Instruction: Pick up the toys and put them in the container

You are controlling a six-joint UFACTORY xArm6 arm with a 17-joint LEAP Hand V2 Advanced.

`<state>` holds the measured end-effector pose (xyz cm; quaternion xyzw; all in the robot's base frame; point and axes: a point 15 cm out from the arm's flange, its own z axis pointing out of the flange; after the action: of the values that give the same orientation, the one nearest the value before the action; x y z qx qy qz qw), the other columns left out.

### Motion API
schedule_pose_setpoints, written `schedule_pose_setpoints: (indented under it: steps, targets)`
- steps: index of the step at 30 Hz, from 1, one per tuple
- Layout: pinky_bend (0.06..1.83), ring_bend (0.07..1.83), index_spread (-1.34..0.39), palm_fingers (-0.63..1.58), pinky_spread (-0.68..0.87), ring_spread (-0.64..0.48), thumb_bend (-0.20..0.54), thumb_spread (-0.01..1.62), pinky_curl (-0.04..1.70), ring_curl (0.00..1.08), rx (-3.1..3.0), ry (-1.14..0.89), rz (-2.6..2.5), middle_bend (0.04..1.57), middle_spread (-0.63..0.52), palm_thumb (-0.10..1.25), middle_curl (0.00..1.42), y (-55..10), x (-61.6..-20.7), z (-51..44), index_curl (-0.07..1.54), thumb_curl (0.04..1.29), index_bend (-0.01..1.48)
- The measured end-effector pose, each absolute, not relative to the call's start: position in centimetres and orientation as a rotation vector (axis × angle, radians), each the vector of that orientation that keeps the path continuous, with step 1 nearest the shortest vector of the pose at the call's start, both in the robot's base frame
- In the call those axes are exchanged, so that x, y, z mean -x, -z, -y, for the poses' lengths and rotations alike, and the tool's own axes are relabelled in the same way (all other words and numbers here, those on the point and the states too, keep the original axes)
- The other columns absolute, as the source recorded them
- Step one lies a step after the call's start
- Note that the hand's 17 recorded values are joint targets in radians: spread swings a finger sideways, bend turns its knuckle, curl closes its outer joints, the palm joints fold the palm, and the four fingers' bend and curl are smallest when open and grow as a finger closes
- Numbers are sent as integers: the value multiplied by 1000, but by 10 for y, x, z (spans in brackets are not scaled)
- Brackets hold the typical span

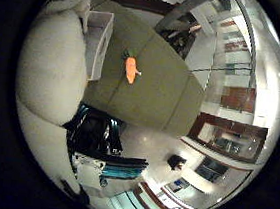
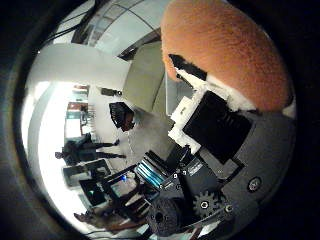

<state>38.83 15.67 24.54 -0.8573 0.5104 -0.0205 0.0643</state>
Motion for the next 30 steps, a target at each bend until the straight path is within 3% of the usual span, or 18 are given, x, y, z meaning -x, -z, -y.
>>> schedule_pose_setpoints:
  steps: [15,20,26,30]
  targets:
    - [1309,1454,-209,1206,-201,-164,-12,1087,856,591,2598,42,-1450,1342,-112,1037,622,-186,-406,-235,685,669,1182]
    - [1319,1433,-213,1172,-206,-171,-23,1091,859,590,2556,80,-1438,1350,-113,971,626,-172,-429,-246,685,649,1171]
    - [1233,1295,-286,1099,-281,-175,-33,1042,729,546,2556,98,-1414,1234,-129,809,577,-169,-435,-246,633,577,885]
    - [1166,1224,-342,834,-364,-200,-30,1029,682,528,2603,105,-1333,1079,-161,763,542,-169,-435,-246,610,516,663]
